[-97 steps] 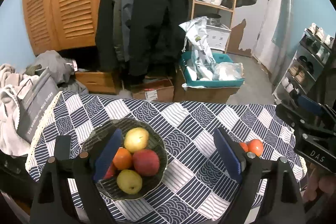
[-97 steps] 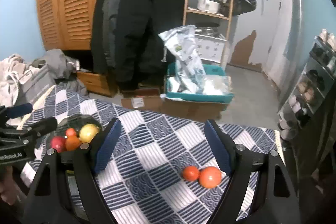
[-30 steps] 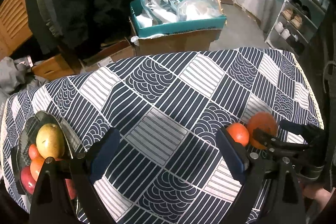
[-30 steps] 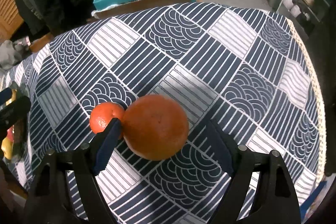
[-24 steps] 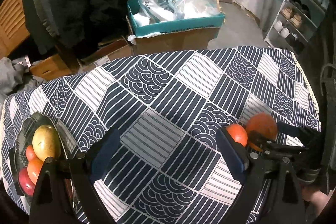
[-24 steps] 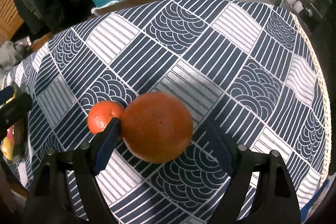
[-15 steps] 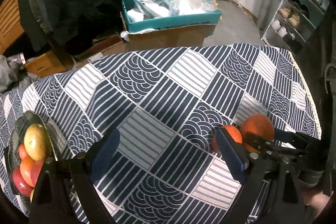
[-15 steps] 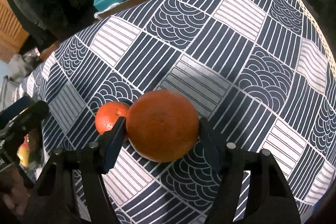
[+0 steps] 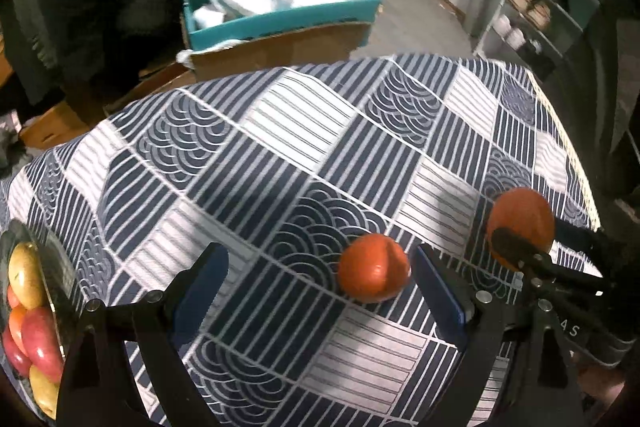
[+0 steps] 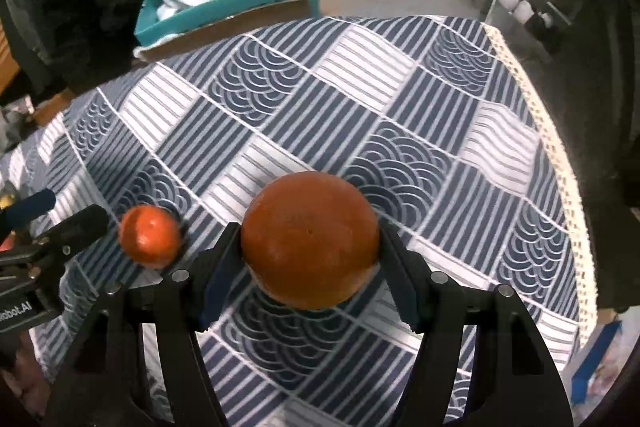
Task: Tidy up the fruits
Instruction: 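Grasp a tangerine with left tool while right tool grasps the other tangerine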
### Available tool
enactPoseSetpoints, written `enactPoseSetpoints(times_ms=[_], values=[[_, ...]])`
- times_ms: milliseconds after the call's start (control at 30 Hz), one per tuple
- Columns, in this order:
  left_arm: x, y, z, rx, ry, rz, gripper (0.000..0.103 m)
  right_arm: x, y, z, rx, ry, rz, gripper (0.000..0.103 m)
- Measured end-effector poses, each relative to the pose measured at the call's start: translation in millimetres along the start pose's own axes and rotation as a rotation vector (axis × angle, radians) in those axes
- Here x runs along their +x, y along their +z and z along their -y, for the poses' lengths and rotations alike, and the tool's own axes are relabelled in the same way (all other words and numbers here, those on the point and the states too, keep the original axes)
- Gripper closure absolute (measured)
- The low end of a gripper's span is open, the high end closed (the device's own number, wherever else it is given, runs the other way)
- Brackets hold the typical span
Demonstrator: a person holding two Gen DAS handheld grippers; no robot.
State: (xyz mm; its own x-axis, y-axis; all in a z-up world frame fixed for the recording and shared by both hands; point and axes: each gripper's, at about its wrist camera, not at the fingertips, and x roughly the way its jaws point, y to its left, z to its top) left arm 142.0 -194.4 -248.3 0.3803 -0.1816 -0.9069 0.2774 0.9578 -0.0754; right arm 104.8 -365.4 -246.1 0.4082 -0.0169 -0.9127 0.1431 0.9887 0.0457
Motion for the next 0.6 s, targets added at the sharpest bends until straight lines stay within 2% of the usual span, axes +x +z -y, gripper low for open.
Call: enactPoseSetpoints(times_ms=[233,367,500,533,600], values=[[20.1,-5.5,19.2,0.064,0.015,-0.036,0.009,12.6,-11.1,10.5,-0.005,-0.003,-0.052,0.035],[29.5,-8.0,21.2,0.073,0.017,-0.056,0.011,12.5,-12.8,10.2,-0.026,-0.001,-0.047,0.034],[36.0,-10.4,17.5,0.048,-0.028,-0.079,0.029,12.3,-13.5,8.3,-0.043,-0.008,-0.047,0.034],[38.1,-11.4,16.0,0.04,-0.044,-0.087,0.03,12.5,-13.5,7.8,-0.047,-0.011,-0.048,0.034],[40.6,-13.1,14.9,0.03,-0.078,-0.09,0.038,13.6,-13.1,6.4,-0.055,-0.022,-0.057,0.034]])
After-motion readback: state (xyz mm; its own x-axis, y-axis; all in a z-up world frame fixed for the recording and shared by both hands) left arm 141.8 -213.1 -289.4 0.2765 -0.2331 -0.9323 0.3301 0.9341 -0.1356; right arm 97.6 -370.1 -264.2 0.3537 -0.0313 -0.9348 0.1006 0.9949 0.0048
